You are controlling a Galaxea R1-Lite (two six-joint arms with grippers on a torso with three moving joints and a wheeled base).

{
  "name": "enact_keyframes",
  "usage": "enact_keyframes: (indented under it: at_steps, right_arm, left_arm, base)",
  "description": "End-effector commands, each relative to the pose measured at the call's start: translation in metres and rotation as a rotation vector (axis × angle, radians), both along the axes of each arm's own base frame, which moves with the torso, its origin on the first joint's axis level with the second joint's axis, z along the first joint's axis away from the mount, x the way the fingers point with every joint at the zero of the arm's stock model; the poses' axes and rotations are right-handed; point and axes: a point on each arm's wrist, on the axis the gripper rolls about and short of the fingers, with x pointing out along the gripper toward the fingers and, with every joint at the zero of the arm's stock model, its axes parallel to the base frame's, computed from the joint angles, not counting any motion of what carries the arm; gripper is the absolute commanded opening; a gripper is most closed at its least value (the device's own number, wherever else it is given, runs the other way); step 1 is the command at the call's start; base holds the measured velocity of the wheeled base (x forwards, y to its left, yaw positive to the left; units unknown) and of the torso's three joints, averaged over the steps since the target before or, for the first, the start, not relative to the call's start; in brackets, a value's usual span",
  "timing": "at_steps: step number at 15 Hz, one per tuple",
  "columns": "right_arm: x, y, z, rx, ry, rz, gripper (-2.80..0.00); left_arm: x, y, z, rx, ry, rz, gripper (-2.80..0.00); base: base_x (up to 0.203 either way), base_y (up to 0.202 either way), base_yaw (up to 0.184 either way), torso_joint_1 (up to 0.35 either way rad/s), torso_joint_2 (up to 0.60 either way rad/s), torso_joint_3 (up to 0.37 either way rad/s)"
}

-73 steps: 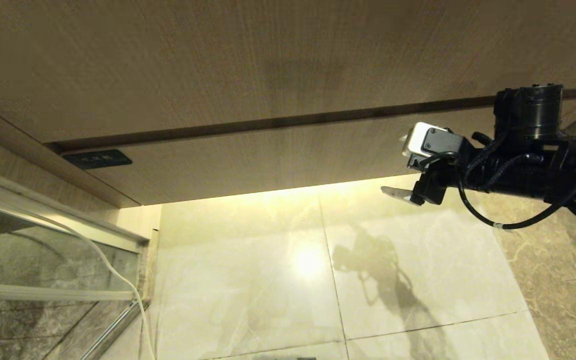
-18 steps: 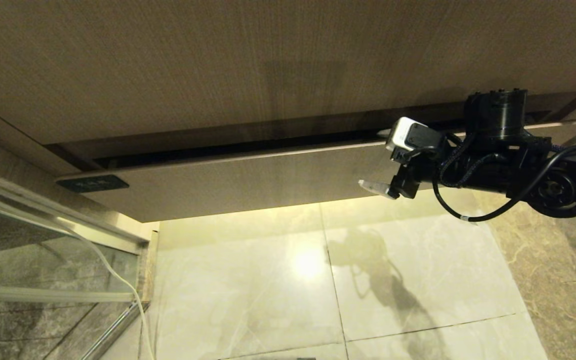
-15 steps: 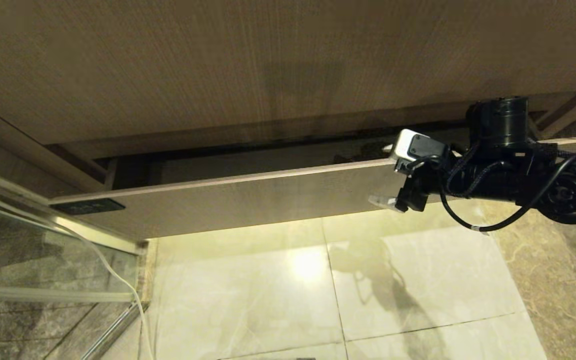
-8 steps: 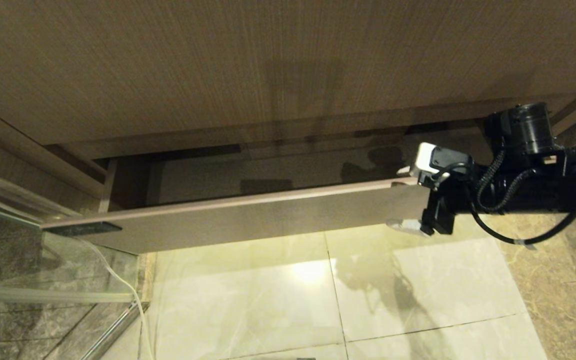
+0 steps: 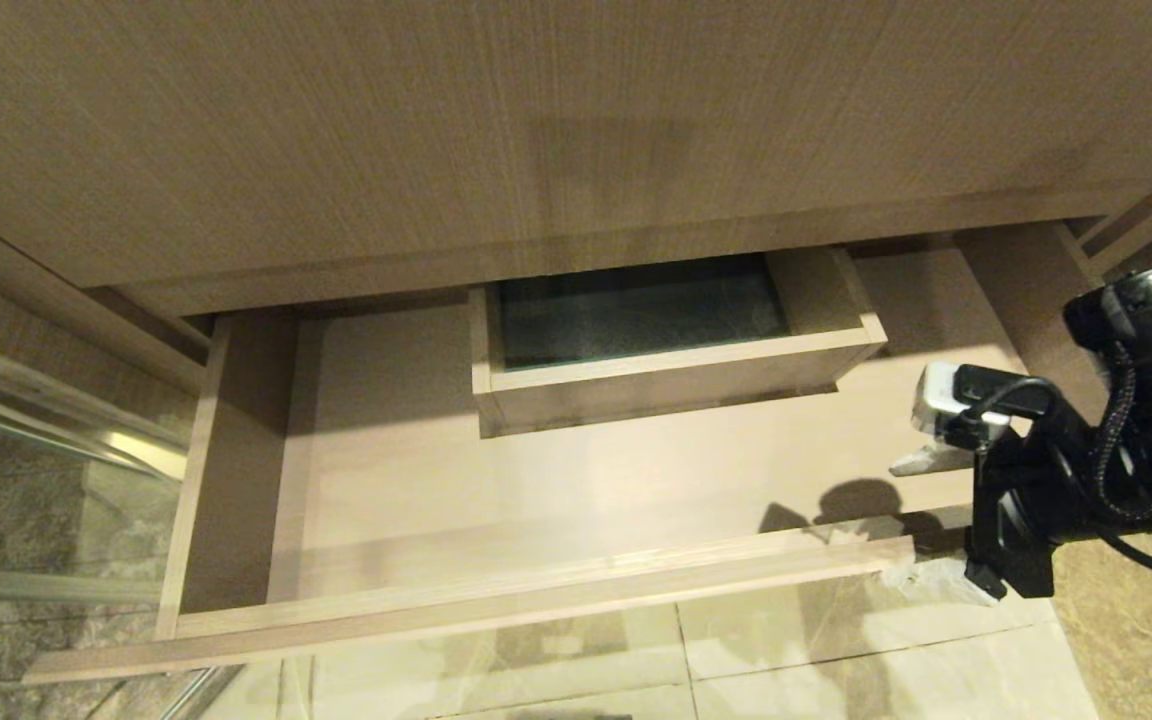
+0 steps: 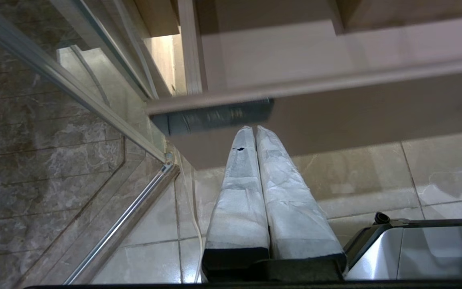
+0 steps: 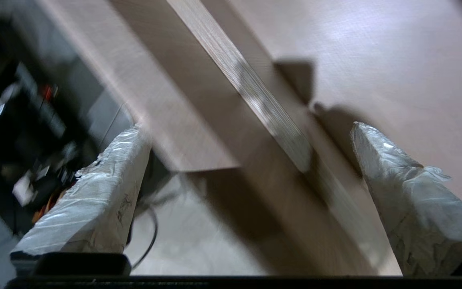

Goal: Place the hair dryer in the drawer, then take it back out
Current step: Pull open the drawer

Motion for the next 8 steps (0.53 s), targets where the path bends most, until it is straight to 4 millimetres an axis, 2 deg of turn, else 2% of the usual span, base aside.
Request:
enact_keyframes:
  at_steps: [1, 4, 5, 6, 8]
  right_arm:
    - [-0.052, -0.014, 0.025, 0.015, -0.059, -0.001, 0.00]
    - [-0.113, -0.028, 0.026, -0.012, 0.042, -0.001, 0.00]
    - [-0.127, -0.032, 0.028, -0.016, 0.057, -0.004, 0.00]
    - [-0.132, -0.034, 0.030, -0.016, 0.055, -0.013, 0.00]
    - [-0.126, -0.034, 0.043, 0.011, -0.056, -0.032, 0.00]
  left_arm:
    - [0.000, 0.000, 0.000, 0.000, 0.001, 0.000, -2.80]
    - [0.000, 0.000, 0.000, 0.000, 0.000, 0.000, -2.80]
    - [0.000, 0.000, 0.000, 0.000, 0.001, 0.000, -2.80]
    - [0.000, 0.000, 0.000, 0.000, 0.000, 0.000, -2.80]
    - [0.000, 0.000, 0.000, 0.000, 0.001, 0.000, -2.80]
  base:
    - [0.000, 0.000, 0.000, 0.000, 0.00, 0.000]
    - [0.000, 0.000, 0.000, 0.000, 0.00, 0.000]
    - [0.000, 0.000, 0.000, 0.000, 0.00, 0.000]
    - [0.000, 0.000, 0.000, 0.000, 0.00, 0.000]
    - [0.000, 0.000, 0.000, 0.000, 0.00, 0.000]
